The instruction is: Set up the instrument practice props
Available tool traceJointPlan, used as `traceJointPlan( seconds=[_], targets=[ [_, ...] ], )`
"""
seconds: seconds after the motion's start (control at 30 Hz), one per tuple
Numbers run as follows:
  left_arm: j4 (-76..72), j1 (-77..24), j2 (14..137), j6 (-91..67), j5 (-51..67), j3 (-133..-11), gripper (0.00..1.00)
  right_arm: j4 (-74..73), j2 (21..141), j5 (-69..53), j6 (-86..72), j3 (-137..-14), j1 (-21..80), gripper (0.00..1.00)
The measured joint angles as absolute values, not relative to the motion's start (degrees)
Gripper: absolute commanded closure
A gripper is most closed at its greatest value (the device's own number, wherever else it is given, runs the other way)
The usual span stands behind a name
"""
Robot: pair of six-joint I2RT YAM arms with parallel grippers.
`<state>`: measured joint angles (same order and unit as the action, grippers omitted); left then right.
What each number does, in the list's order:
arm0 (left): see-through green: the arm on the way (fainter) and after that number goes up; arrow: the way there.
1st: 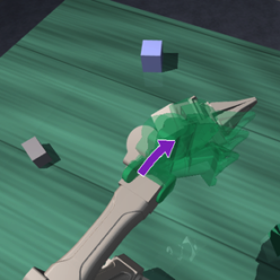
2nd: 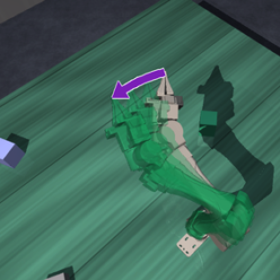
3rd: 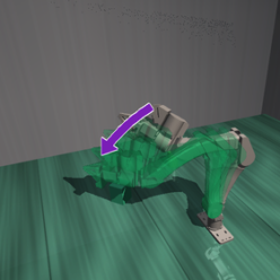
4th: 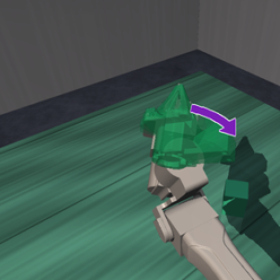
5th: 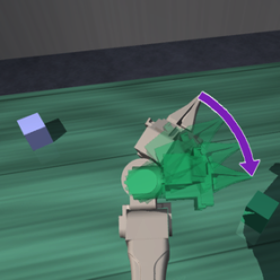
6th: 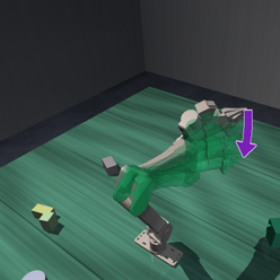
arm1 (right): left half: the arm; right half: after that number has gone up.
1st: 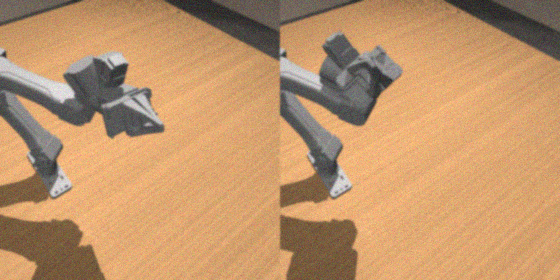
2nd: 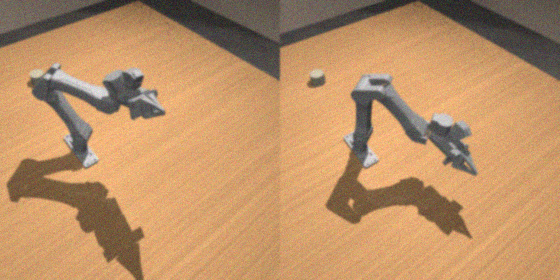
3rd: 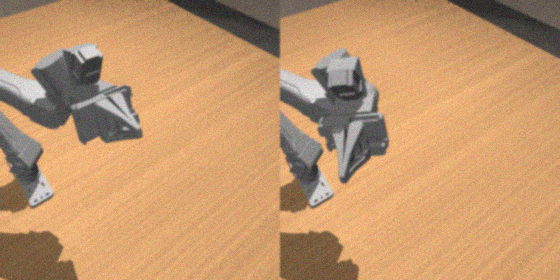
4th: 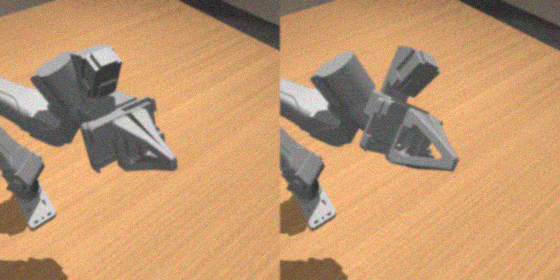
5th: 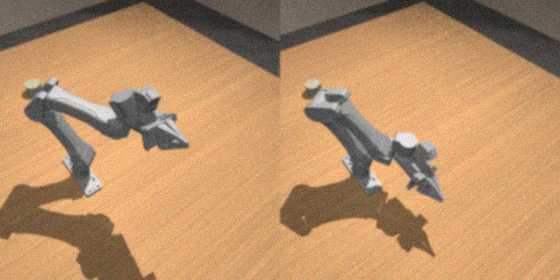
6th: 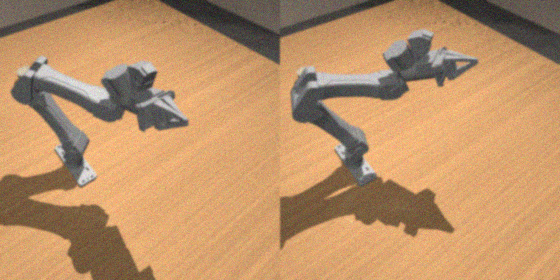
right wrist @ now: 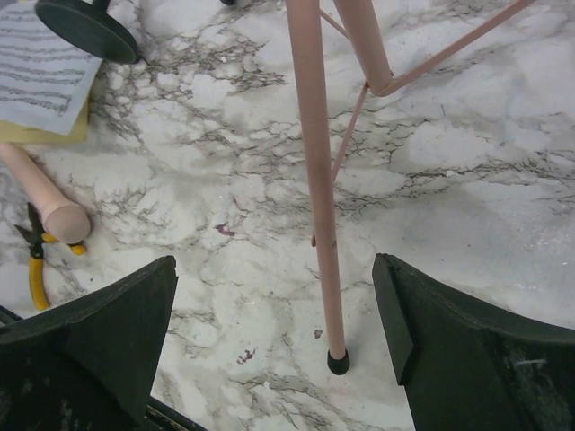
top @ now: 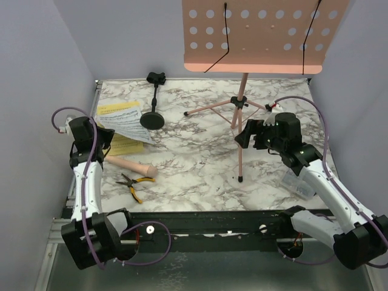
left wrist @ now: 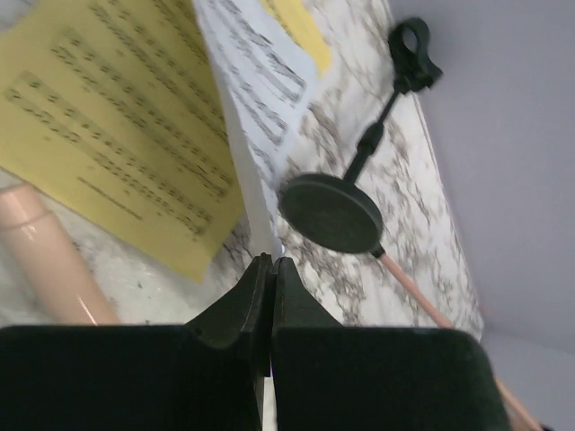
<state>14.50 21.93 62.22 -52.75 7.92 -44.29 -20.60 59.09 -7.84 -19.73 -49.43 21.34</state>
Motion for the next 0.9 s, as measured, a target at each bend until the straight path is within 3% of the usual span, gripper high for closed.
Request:
traceJointPlan(
  seconds=[0.3,0.5,0.7,0.9],
  targets=[
    [19.49,7.77,48.36,-51.64,10.07,-44.01,1.0,-21.45,56.27,-17.63,-28.62,-51.03,22.31,0.08],
    [20.84,-0.34,44.07,-53.95,15.0,-36.75,1.0,-26.26,56.88,-15.59,-32.73,-60.42,34.09,0.09],
    [21.98,-3.86,39.4,-56.53,16.99,-29.36,1.0,-23.49,67.64,-10.11,-39.16,-67.46,52.77,0.08],
    [22.65,-4.89,36.01,-58.28,18.46,-24.82,1.0,-17.37,81.14,-8.67,-48.6,-65.04,54.02,0.08]
  ],
)
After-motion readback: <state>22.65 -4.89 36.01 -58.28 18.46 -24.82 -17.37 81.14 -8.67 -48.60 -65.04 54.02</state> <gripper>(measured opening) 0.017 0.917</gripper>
